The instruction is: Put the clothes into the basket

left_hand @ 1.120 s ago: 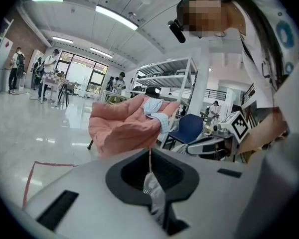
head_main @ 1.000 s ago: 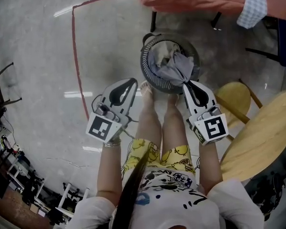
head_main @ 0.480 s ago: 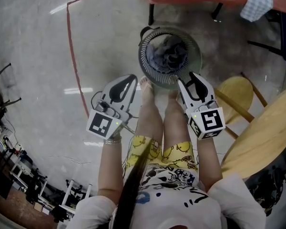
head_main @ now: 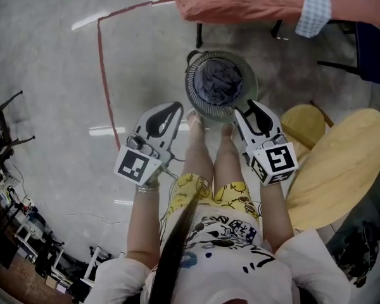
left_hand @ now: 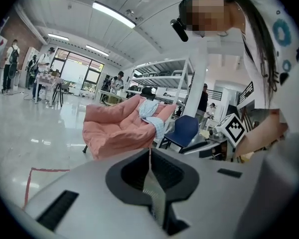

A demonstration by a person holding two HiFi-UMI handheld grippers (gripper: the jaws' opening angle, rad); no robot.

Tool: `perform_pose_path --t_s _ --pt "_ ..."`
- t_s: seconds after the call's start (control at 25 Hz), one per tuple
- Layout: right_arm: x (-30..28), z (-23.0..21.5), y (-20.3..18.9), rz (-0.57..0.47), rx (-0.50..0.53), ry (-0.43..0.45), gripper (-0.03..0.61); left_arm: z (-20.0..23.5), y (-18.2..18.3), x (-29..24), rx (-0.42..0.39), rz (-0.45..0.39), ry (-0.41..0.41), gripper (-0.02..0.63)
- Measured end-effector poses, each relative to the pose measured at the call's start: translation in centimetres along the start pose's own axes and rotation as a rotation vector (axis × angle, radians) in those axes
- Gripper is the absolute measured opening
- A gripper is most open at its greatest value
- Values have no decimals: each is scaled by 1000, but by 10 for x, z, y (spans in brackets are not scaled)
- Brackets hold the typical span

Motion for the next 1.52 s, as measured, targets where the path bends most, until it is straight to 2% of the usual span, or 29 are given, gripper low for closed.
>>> perform_pose_path --t_s 0.2,0.44,0.56,0.76,0.96,1.16,1.32,1.52 --pt "26 19 37 -52 40 16 153 -16 41 11 3 -20 -18 18" --pt "66 44 92 -149 93 33 72 -38 96 23 -17 -87 -33 18" --pt "81 53 110 -179 93 34 57 -47 115 28 -36 -101 -44 18" --pt "101 63 127 -201 115 41 47 -60 137 37 -49 -98 -62 18" --pt "122 77 153 -215 152 58 44 -74 161 49 -97 -46 -110 18" --pt "135 87 174 -248 161 74 40 -80 175 55 -100 -21 -98 18" --pt "143 87 183 -281 177 84 38 -88 184 51 -121 -67 -125 18" --pt "156 84 194 -305 194 69 38 -93 195 52 -143 -79 -132 18"
Point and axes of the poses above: the fingertips, and each gripper's own axes: x backward along the fingers, z to its left, y out of its top, the point moved 6 cm from there along x, backward along the fingers, and after that the axes turned 5 degrees about -z, right-handed, at the moved point
